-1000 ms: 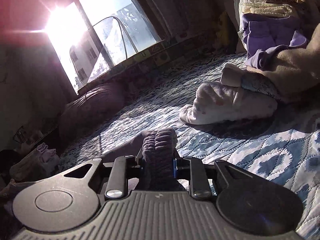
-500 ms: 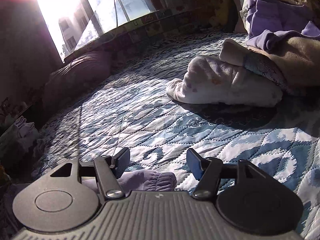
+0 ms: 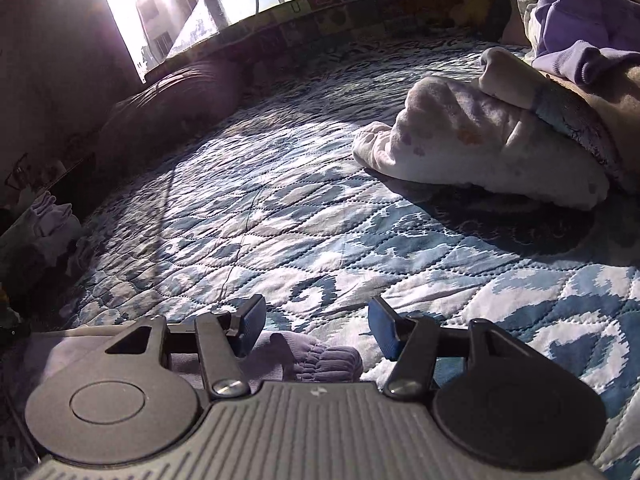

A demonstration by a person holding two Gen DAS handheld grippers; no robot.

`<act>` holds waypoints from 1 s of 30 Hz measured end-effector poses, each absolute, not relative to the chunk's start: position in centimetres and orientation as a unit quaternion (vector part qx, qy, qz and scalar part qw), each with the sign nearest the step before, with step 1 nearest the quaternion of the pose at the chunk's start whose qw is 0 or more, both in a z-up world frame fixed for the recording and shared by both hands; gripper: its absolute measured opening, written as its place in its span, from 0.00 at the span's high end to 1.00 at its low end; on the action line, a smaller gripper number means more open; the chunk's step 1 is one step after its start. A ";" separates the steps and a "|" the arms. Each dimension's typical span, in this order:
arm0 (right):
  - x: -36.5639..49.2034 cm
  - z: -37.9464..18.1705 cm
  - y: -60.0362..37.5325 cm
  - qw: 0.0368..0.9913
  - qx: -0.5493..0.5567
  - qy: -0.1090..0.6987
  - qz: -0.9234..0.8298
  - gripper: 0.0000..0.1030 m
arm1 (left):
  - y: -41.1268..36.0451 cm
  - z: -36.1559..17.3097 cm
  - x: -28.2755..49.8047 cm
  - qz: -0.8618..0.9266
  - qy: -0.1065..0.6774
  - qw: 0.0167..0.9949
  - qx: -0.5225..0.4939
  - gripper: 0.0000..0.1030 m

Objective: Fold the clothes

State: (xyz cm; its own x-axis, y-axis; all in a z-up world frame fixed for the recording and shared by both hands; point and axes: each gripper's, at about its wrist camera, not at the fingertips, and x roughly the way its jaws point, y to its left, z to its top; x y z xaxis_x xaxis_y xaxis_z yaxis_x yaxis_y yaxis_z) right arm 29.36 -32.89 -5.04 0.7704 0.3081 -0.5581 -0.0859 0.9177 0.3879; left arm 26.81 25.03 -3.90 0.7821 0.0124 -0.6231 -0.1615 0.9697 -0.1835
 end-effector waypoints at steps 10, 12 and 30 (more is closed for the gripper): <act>29.5 -5.5 -32.4 0.923 0.162 0.327 0.120 0.75 | 24.7 -4.1 27.7 0.029 0.342 0.935 -0.090 0.83; 29.3 -5.3 -32.7 0.925 0.173 0.316 0.120 0.82 | 24.6 -3.6 27.1 0.022 0.327 0.941 -0.084 0.88; 29.3 -5.7 -32.8 0.919 0.182 0.326 0.129 0.85 | 24.5 -1.2 23.6 -0.015 0.258 0.962 -0.086 0.89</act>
State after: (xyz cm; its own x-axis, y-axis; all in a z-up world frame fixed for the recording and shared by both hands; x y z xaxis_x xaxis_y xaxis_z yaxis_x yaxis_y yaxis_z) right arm 29.26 -32.77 -5.66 0.7542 0.3561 -0.5517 -0.1193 0.9005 0.4182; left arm 23.62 24.52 -1.17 0.8663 -0.0728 -0.4943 -0.0160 0.9848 -0.1731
